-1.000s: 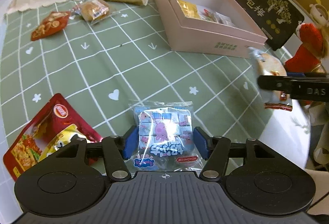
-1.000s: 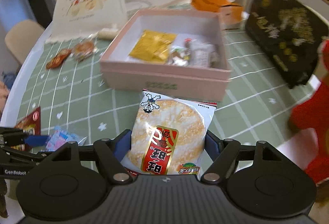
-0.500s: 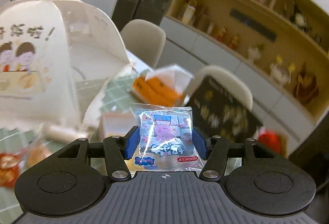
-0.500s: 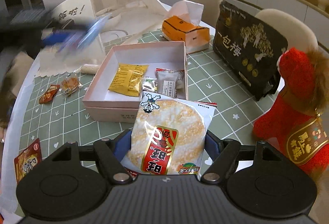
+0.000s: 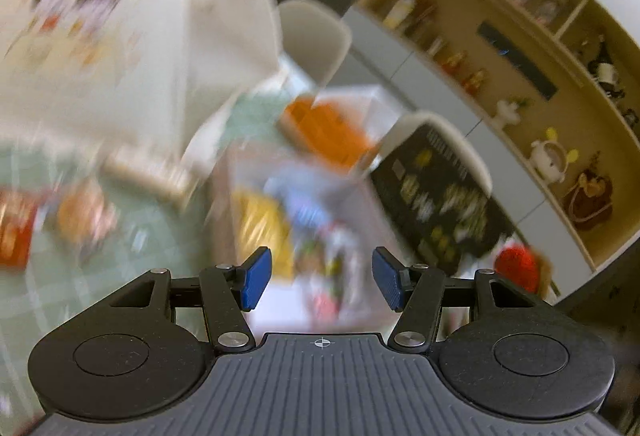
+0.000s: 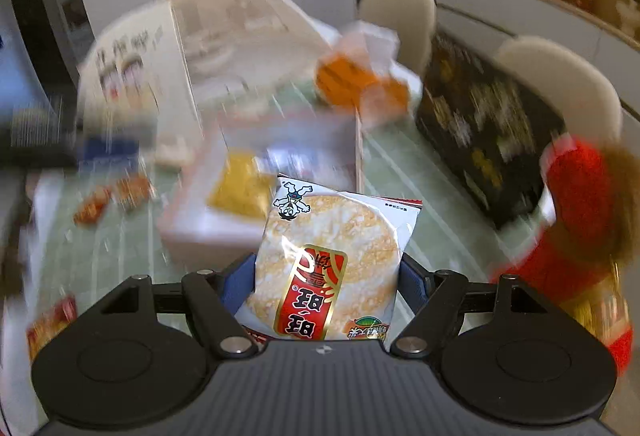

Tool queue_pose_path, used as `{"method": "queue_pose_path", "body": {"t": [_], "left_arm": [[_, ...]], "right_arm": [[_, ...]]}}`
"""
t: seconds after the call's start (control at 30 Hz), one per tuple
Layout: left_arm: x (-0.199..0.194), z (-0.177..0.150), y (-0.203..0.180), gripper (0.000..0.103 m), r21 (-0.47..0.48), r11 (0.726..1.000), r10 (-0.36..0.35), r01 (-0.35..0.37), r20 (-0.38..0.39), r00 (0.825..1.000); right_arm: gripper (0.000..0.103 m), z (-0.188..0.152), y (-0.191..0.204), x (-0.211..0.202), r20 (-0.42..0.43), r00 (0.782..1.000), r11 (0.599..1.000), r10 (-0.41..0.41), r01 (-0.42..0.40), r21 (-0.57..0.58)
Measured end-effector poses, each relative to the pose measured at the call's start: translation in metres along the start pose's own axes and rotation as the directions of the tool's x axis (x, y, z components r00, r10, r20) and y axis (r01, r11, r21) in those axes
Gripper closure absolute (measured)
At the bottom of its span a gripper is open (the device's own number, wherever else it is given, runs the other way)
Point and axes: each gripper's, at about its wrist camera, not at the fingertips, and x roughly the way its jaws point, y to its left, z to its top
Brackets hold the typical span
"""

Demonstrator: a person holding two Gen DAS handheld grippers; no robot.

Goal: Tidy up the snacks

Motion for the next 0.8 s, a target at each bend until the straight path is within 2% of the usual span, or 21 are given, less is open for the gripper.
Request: {"method": "queue_pose_path", "body": {"t": [0.07, 0.13, 0.23, 0.3, 0.43, 0.57, 0.67, 0.8], "left_arm": [[-0.001, -0.022, 0.015, 0.042, -0.036, 0.999, 0.022, -0.023, -0.042, 0.999], [-0.004, -0.043, 0.032, 0.042, -0.083, 0.995, 0.048, -0.055, -0.076, 0.996], [-0.014, -0.069, 0.055, 0.043, -0.161, 0.982, 0.085, -0.101, -0.103, 0.991], [-0.026, -0.082, 0.070, 0.043, -0.221, 0.967, 0.107, -0.126, -0.096, 0.990], [-0.052, -0.098, 0.097, 0.043, -0.323, 0.931, 0.156, -0.171, -0.072, 0.985], [-0.074, -0.100, 0.109, 0.043, -0.330, 0.918, 0.216, -0.220, -0.048, 0.975], [-0.090, -0.101, 0.119, 0.043, -0.334, 0.911, 0.250, -0.243, -0.024, 0.968], [-0.112, -0.105, 0.130, 0.043, -0.316, 0.909, 0.282, -0.272, -0.013, 0.959]], "right_arm": [[0.028, 0.031, 0.005, 0.001, 0.067, 0.996, 0.998, 0.058, -0.058, -0.008], [0.025, 0.059, 0.011, 0.012, 0.087, 0.992, 0.995, 0.094, -0.092, -0.031], [0.025, 0.088, 0.013, 0.035, 0.066, 0.996, 0.998, 0.059, -0.058, -0.006], [0.025, 0.096, 0.014, 0.043, 0.043, 0.997, 0.998, 0.057, -0.058, 0.025], [0.025, 0.099, 0.032, 0.060, -0.018, 0.993, 0.993, 0.117, -0.117, 0.015], [0.025, 0.103, 0.072, 0.080, -0.102, 0.976, 0.978, 0.192, -0.199, -0.065], [0.025, 0.108, 0.114, 0.105, -0.173, 0.954, 0.956, 0.244, -0.267, -0.119], [0.025, 0.115, 0.174, 0.156, -0.263, 0.931, 0.934, 0.252, -0.306, -0.187]]}}
